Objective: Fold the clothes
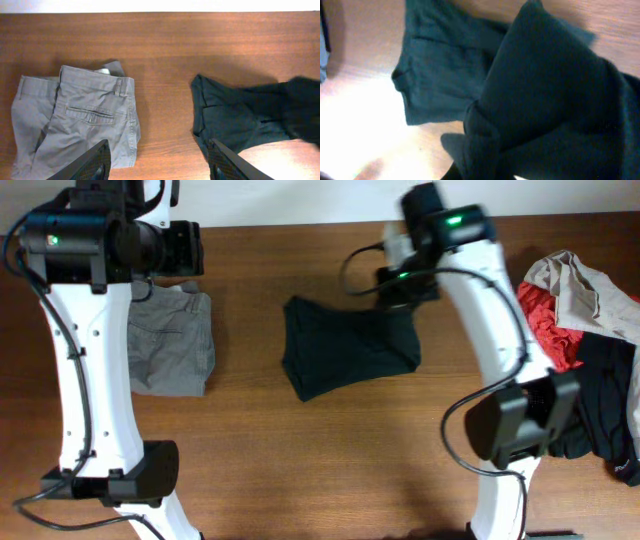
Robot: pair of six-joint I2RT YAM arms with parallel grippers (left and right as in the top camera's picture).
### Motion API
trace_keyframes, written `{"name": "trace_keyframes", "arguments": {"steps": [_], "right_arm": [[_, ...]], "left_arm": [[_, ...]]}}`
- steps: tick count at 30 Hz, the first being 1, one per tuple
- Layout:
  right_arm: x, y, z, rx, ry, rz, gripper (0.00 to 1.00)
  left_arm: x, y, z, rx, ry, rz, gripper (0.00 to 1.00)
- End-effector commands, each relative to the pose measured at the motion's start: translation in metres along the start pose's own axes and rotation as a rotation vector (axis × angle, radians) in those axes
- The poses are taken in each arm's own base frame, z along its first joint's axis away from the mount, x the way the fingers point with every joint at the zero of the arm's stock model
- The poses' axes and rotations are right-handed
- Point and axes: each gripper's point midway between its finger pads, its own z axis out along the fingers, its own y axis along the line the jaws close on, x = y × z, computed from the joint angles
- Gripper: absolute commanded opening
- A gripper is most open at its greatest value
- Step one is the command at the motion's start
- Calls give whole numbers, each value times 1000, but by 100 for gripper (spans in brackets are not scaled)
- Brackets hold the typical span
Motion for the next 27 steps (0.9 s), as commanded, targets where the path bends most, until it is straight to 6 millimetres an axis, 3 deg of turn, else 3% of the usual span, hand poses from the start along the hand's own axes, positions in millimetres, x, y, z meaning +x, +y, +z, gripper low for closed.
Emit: {"name": "trace_keyframes", "arguments": {"steps": [1,3,5,6,9,13,17,21,24,27], "right_arm": [[9,16,41,31,67,-9,11],[10,28,57,34,73,-42,21],[11,36,69,32,73,-65,52],[9,42,73,27,64,-82,73],[1,46,64,20,26,-89,85],[-3,39,39,23,-1,-68,91],[2,8,22,39,16,46,91],[11,-28,17,13,58,190,82],[16,-46,15,-20,76,254,54],[24,-55,23,-19,108,279,32]], "left_arm": [[-5,1,-25,-5,-62,15,62],[-5,1,-27,-5,-66,15,62],[-4,1,-28,-4,-66,15,62],[-4,1,-29,-1,-66,15,63],[-4,1,-30,-1,-67,15,63],[-4,0,-30,-1,-67,16,63],[-4,1,-29,-1,-64,15,63],[-2,-5,-25,20,-52,27,62],[4,-27,-14,102,-15,122,61],[14,-44,4,126,38,179,51]]}}
